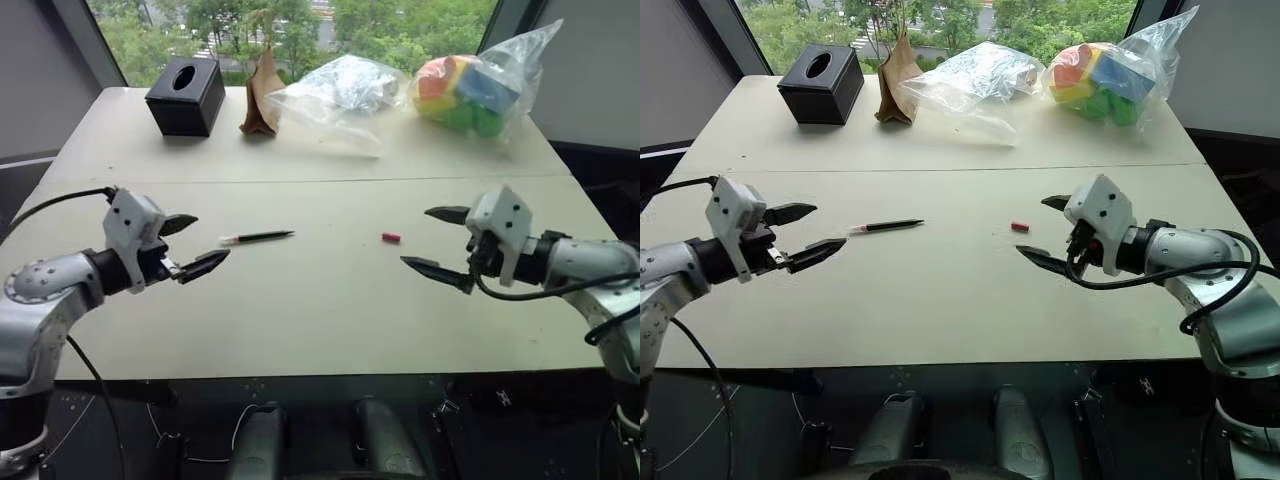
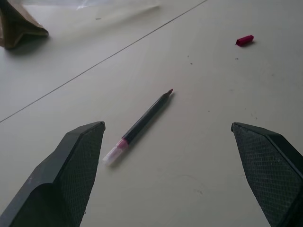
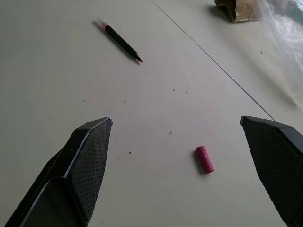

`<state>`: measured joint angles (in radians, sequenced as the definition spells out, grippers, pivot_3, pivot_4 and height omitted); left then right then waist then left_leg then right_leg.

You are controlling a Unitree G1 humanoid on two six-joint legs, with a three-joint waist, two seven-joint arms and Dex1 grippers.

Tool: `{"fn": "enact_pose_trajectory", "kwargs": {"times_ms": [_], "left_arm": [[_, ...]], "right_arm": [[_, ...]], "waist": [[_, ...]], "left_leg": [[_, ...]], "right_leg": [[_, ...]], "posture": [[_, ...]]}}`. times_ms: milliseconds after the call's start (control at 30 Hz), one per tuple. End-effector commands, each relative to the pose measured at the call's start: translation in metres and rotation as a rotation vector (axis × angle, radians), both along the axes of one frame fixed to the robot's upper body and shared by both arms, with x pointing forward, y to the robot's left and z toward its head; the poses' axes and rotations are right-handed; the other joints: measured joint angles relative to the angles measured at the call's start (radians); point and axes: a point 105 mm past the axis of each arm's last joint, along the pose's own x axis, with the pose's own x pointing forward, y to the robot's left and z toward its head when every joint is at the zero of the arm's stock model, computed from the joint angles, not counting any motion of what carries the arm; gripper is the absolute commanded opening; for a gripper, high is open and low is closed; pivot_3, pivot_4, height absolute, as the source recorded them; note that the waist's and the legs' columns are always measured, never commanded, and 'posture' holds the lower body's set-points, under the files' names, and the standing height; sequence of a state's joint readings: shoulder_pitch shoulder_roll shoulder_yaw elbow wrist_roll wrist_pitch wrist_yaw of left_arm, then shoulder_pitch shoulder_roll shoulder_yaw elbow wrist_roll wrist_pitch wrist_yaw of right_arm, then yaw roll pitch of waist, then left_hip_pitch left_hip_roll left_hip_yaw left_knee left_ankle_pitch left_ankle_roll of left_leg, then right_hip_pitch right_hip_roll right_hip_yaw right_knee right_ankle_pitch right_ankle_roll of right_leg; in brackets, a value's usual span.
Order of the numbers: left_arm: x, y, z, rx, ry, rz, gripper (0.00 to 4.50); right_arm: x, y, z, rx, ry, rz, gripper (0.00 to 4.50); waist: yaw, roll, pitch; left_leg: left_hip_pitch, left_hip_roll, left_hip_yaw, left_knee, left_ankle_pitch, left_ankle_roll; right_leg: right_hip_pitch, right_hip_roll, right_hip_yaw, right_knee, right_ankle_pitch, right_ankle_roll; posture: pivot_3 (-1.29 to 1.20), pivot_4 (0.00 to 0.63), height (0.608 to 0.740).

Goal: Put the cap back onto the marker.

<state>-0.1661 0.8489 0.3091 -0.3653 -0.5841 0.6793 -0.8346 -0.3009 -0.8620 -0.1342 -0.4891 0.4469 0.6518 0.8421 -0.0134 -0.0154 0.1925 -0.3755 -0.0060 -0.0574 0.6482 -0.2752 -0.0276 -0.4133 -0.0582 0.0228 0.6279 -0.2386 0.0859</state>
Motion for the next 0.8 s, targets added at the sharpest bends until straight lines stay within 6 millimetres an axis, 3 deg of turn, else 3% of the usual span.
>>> {"fn": "enact_pose_trajectory", "kwargs": {"times_ms": [33, 800], "left_arm": [[-0.003, 0.002, 0.008, 0.009, -0.02, -0.011, 4.47], [0.003, -0.002, -0.003, 0.003, 0.018, -0.029, 4.47]], "right_arm": [[-0.004, 0.004, 0.013, 0.0, -0.047, 0.024, 4.5], [-0.008, 0.014, 0.01, 0.029, -0.044, 0.022, 4.5]], "waist": [[0.001, 0.0, 0.0], [0.001, 0.0, 0.0]], "left_leg": [[0.0, 0.0, 0.0, 0.0, 0.0, 0.0], [0.0, 0.0, 0.0, 0.0, 0.0, 0.0]], "right_leg": [[0.0, 0.0, 0.0, 0.0, 0.0, 0.0], [0.0, 0.0, 0.0, 0.0, 0.0, 0.0]], "posture": [[0.0, 0.15, 0.74], [0.0, 0.15, 0.74]]}}
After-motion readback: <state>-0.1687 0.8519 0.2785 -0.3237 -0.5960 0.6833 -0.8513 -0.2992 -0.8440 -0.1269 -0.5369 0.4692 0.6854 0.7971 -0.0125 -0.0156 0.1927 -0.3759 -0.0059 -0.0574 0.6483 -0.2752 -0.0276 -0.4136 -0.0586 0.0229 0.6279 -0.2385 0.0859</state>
